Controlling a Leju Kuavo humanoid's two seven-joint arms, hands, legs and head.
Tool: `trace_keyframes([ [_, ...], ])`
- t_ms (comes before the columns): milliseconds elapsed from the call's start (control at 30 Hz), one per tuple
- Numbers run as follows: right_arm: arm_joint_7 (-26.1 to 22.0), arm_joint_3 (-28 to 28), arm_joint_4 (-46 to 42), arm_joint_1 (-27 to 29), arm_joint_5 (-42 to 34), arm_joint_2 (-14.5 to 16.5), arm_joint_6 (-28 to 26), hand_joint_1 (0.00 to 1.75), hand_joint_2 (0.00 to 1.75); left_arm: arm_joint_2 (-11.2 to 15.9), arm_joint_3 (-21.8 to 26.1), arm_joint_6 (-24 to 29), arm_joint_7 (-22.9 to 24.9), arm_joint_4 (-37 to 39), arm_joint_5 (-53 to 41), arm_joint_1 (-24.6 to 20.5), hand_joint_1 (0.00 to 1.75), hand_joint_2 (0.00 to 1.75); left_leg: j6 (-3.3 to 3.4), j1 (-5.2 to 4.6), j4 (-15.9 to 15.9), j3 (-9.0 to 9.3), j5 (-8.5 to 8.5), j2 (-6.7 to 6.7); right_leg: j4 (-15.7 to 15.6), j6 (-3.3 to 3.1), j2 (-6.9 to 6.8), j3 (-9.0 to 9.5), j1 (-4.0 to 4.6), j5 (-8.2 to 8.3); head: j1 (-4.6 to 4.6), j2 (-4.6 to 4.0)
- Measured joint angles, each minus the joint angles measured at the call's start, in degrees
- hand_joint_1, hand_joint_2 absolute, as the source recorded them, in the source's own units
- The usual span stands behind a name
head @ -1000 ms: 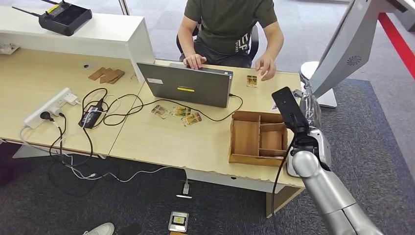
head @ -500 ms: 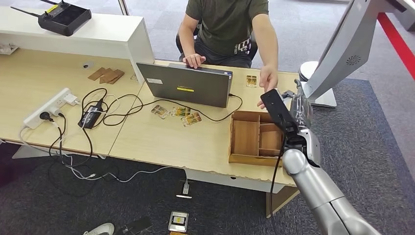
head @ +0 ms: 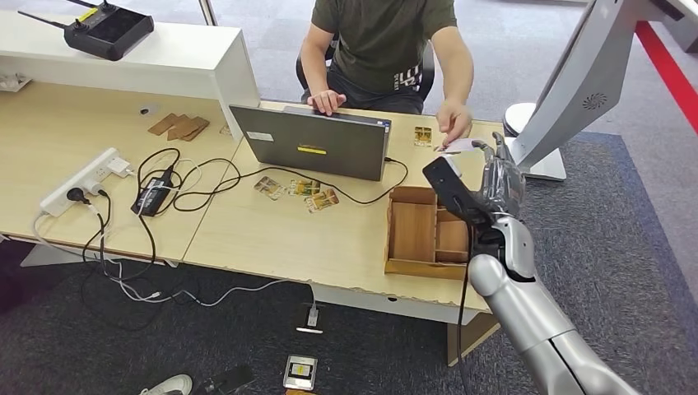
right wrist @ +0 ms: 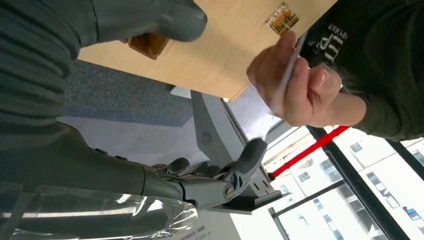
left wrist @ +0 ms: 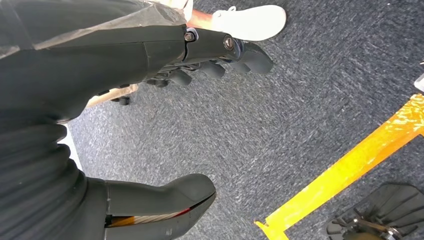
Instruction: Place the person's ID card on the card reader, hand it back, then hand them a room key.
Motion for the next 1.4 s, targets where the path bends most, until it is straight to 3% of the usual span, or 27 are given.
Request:
trace_keyframes([
  [167, 1.2, -1.1, -6.7, 3.0, 4.7, -1.4, 0.7, 0.0, 1.75, 0.1, 0.5, 0.6, -0.7, 0.3, 0.0, 0.9, 0.0, 1.75, 0.0, 0.0, 0.0, 0.0, -0.01, 0.01, 0.0, 0.0, 0.0, -0.01, 0.0, -0.01, 0.0, 0.0],
  [400, 4.0, -1.8, -21.4, 10.1, 16.9, -4.9, 10.3, 0.0, 1.75, 1.1, 2.2, 1.4, -2.8, 0.5, 0.7, 3.6, 0.0, 1.75, 0.02, 0.0, 0.0, 0.01, -0.06, 0.03, 0.0, -0.02, 0.01, -0.01, 0.01, -0.05, 0.01, 0.0],
  [567, 2.8, -1.7, -32.3, 16.3, 19.9, -6.8, 13.5, 0.0, 1.75, 1.8, 4.4, 2.0, -4.1, 0.9, 1.8, 5.5, 0.0, 1.75, -0.02, 0.01, 0.0, 0.01, -0.11, 0.04, 0.0, -0.03, 0.01, 0.01, 0.01, -0.09, 0.01, 0.0],
  [700, 0.9, -0.3, -35.7, 20.5, 21.6, -6.8, 15.3, 0.0, 1.75, 2.0, 5.9, 2.6, -4.8, 1.1, 2.9, 6.5, 0.0, 1.75, -0.01, 0.02, 0.0, 0.01, -0.13, 0.03, 0.0, -0.03, 0.01, 0.02, 0.02, -0.1, -0.01, 0.0],
  [967, -0.8, 2.3, -33.8, 23.9, 20.5, -5.8, 13.8, 0.0, 1.75, 2.2, 8.3, 3.9, -5.3, 1.1, 4.2, 8.3, 0.0, 1.75, 0.0, 0.02, 0.0, 0.01, -0.13, 0.04, 0.0, -0.03, 0.01, 0.05, 0.06, -0.1, 0.01, 0.0],
  [1400, -3.3, 3.8, -15.0, 23.2, 19.9, -2.0, 3.0, 0.0, 1.75, 2.7, 8.6, 4.9, -4.7, 0.7, 5.4, 9.9, 0.0, 1.75, 0.0, 0.02, 0.0, 0.0, -0.13, 0.02, 0.0, -0.03, 0.0, 0.03, 0.07, -0.11, 0.01, 0.0],
])
